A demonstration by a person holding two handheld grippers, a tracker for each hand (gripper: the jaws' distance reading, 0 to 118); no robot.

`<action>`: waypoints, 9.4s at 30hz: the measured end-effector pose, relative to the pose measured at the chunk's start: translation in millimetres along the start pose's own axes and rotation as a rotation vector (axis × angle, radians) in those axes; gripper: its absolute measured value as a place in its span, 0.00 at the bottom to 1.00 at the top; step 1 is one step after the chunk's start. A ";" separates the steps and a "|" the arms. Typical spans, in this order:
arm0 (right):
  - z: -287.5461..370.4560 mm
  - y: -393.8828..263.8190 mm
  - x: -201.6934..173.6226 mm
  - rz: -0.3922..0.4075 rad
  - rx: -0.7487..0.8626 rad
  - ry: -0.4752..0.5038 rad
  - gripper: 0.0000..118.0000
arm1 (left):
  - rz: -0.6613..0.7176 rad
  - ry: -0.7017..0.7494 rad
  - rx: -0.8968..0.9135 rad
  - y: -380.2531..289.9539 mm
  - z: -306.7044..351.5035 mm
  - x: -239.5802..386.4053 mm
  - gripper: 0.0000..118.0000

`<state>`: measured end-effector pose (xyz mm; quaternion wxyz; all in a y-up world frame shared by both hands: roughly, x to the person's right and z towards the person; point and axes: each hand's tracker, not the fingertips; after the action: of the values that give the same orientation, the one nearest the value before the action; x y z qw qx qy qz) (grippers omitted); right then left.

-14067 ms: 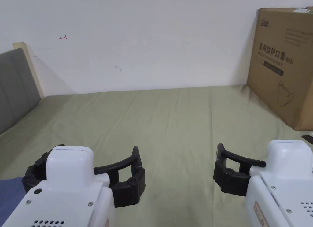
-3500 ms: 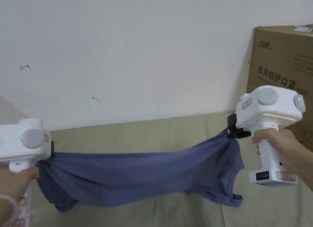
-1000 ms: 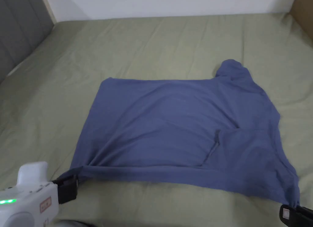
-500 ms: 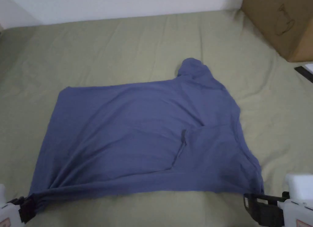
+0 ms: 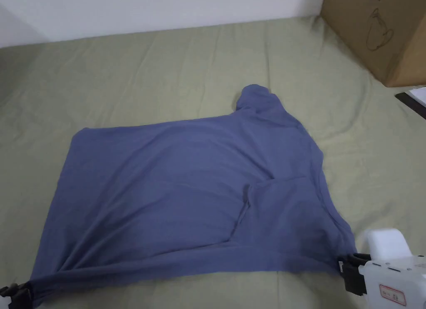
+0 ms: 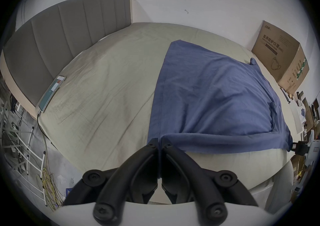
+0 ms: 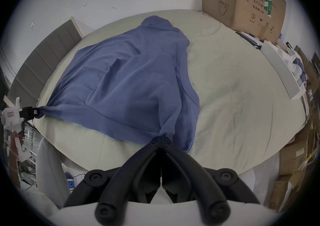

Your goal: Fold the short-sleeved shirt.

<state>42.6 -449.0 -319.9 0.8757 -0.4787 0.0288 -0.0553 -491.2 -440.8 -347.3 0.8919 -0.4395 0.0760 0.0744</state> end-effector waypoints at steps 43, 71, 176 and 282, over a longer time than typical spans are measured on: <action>-3.8 76.9 16.2 -0.021 0.124 0.010 0.00 | 0.086 -0.106 -0.011 47.9 -15.2 4.6 0.00; -63.0 75.7 42.3 -0.261 0.017 -0.008 0.84 | 0.016 0.012 -0.117 74.9 -87.6 14.7 0.05; -126.6 282.9 25.2 0.003 -0.130 -0.008 0.01 | -0.044 -0.048 -0.140 224.2 -148.6 32.1 0.00; 18.5 -4.6 -27.5 -0.191 0.075 0.203 0.00 | -0.067 -0.776 -0.317 43.4 -31.9 219.8 0.07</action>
<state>16.9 -432.6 -306.1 0.8763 -0.4383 0.0695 -0.1877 -287.3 -425.6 -444.2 0.7778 -0.5128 -0.2922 0.2162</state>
